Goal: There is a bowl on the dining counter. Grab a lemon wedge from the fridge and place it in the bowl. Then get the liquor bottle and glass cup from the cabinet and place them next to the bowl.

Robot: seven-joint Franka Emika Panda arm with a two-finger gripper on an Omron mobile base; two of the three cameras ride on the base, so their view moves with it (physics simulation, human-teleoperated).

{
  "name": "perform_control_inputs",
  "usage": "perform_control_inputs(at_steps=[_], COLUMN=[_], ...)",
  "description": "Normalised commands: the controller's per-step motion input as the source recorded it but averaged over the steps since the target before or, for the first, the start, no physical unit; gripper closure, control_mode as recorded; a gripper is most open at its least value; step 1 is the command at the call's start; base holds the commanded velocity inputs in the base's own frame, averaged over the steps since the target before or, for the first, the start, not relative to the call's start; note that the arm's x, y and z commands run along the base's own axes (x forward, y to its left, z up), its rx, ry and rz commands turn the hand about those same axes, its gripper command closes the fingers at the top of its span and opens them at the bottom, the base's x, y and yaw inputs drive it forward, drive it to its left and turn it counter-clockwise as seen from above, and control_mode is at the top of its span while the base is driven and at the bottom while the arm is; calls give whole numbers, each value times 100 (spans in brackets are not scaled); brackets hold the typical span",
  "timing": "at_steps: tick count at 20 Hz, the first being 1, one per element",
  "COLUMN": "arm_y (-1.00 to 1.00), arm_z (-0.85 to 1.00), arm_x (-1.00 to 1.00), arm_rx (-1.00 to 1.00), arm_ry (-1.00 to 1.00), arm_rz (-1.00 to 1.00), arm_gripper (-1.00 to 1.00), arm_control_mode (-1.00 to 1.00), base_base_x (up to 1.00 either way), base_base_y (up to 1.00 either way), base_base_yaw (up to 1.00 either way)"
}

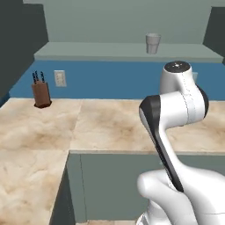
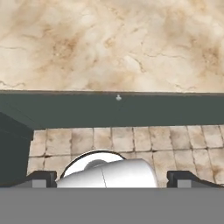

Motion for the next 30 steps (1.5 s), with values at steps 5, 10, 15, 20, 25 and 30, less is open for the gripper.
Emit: perform_control_inputs(at_steps=[5, 10, 15, 20, 25, 30], arm_y=[0, 0, 0, 0, 0, -3], arm_z=[0, 0, 0, 0, 43, 66], arm_x=[0, 0, 0, 0, 8, -7], arm_rx=[0, 0, 0, 0, 11, 18], arm_ry=[0, 0, 0, 0, -8, -19], arm_rz=[0, 0, 0, 0, 0, 0], arm_gripper=[-100, -100, -100, -100, -100, -100], arm_control_mode=[100, 100, 100, 100, -100, -100], base_base_x=[38, 63, 77, 63, 0, 0], base_base_y=[-4, 5, 3, 0, 0, 0], base_base_yaw=[-42, -22, -11, -7, 0, 0])
